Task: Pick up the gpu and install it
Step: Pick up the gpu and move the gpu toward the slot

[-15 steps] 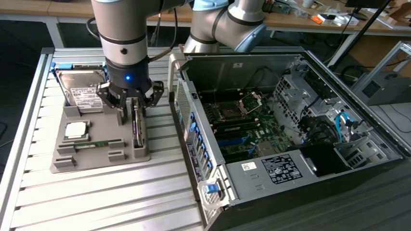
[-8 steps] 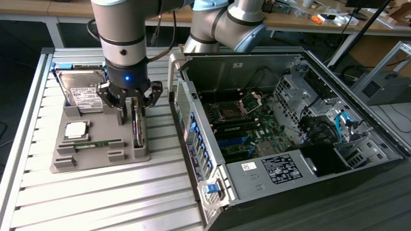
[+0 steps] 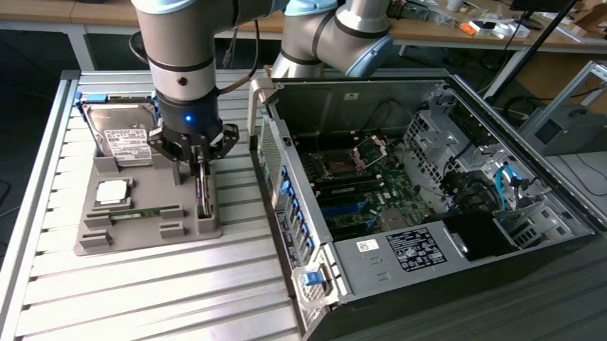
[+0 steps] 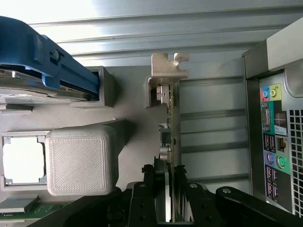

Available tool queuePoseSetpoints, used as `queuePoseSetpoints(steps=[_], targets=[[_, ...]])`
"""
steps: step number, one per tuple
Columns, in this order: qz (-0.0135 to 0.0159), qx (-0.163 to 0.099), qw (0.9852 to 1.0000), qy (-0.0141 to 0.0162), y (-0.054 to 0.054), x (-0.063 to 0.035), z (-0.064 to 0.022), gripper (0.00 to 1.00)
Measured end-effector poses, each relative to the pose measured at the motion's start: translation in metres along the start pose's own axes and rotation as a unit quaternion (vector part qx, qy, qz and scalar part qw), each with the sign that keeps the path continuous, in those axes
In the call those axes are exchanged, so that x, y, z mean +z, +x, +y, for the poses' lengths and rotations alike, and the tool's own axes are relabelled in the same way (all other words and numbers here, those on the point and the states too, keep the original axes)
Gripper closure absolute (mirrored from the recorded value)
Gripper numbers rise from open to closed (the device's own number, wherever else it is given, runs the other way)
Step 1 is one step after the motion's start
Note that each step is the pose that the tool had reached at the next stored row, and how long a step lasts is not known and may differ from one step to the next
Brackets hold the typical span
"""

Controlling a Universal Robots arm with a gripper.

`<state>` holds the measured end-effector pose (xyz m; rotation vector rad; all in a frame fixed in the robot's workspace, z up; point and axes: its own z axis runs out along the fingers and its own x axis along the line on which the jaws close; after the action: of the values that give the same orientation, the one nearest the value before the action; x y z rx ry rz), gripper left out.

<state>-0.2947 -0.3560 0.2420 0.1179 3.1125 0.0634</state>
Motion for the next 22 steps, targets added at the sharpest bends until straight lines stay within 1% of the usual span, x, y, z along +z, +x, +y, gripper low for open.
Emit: queuePoseSetpoints(steps=[1,22], targets=[[0.0000,0.000,1.0000,0.0000,0.0000,0.0000,0.0000,0.73],[-0.0001,0.000,1.0000,-0.0001,-0.0002,-0.0078,0.0003,0.73]])
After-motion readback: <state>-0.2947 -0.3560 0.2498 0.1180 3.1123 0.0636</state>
